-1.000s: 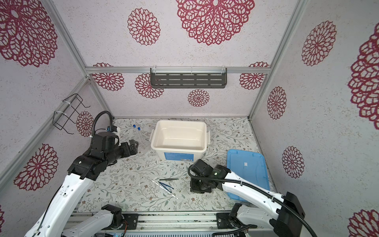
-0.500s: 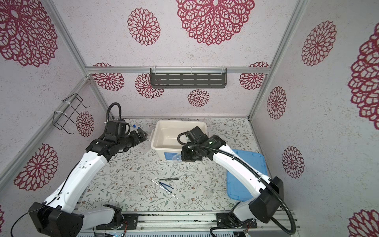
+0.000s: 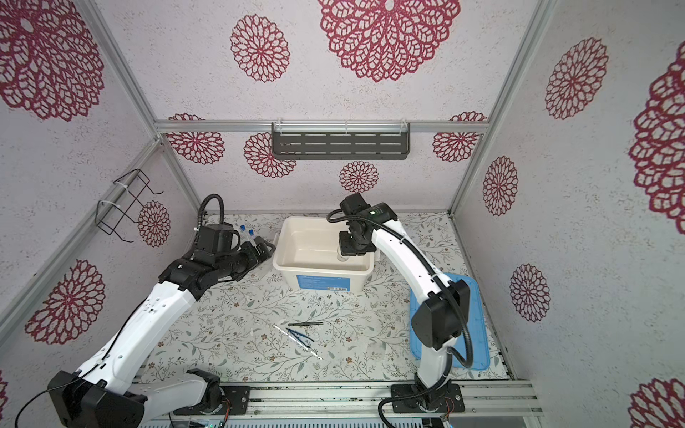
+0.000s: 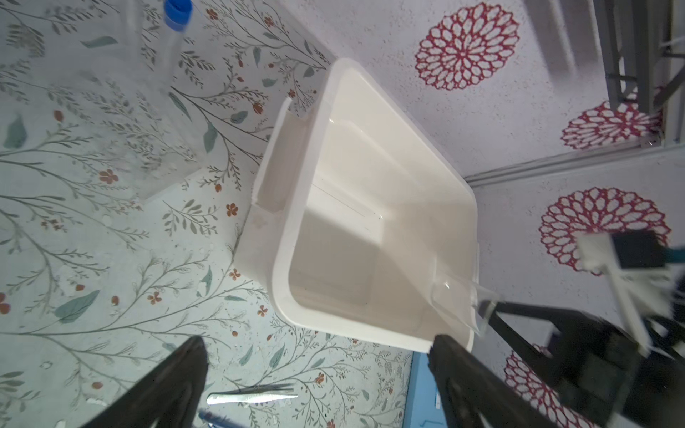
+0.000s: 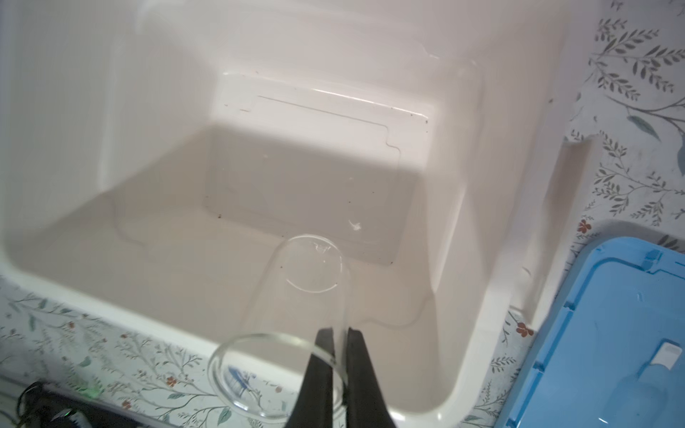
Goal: Organize the chemistry lab equipment
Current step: 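Lift the beaker with the right gripper and carry it over the white bin, then lower the beaker into the bin and open the right gripper, then move the right gripper back toward the clear glass funnel near the robot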
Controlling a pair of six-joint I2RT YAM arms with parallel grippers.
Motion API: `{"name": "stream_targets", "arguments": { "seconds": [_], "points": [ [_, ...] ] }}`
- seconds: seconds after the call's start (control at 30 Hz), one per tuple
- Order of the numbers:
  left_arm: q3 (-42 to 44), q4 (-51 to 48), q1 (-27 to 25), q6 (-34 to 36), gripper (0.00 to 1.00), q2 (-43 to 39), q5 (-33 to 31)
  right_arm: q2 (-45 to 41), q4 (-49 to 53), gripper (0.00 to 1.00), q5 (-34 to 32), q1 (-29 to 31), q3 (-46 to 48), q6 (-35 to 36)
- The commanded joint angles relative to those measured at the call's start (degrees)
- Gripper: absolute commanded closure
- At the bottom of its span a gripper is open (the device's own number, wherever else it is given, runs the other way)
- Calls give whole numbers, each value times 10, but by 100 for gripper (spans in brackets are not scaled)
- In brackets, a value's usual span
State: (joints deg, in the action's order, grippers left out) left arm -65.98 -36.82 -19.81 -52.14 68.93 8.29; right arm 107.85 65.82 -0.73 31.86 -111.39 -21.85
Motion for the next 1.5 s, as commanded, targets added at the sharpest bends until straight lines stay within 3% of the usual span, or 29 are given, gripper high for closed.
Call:
{"name": "stream_targets", "arguments": {
  "seconds": [0.0, 0.27, 0.53, 0.8, 0.93, 1.2, 1.47],
  "points": [
    [38, 28, -16, -5, 1, -32, 26, 39, 46, 100, -24, 0, -37, 19],
    [112, 35, -25, 14, 2, -137, -8, 179, 121, 100, -86, 3, -124, 59],
    [121, 2, -26, 39, 2, -203, -42, 226, 134, 100, -151, 3, -117, 84],
    [162, -7, -27, 33, 2, -287, -73, 233, 114, 100, -156, 3, -89, 112],
    [184, 13, -27, 48, 2, -328, -70, 227, 113, 84, -170, 3, -90, 110],
    [158, -14, -26, 73, 2, -349, -112, 184, 97, 73, -167, 3, -111, 85],
    [151, -23, -26, 89, 1, -354, -103, 161, 149, 58, -154, 13, -229, 59]
  ]
}}
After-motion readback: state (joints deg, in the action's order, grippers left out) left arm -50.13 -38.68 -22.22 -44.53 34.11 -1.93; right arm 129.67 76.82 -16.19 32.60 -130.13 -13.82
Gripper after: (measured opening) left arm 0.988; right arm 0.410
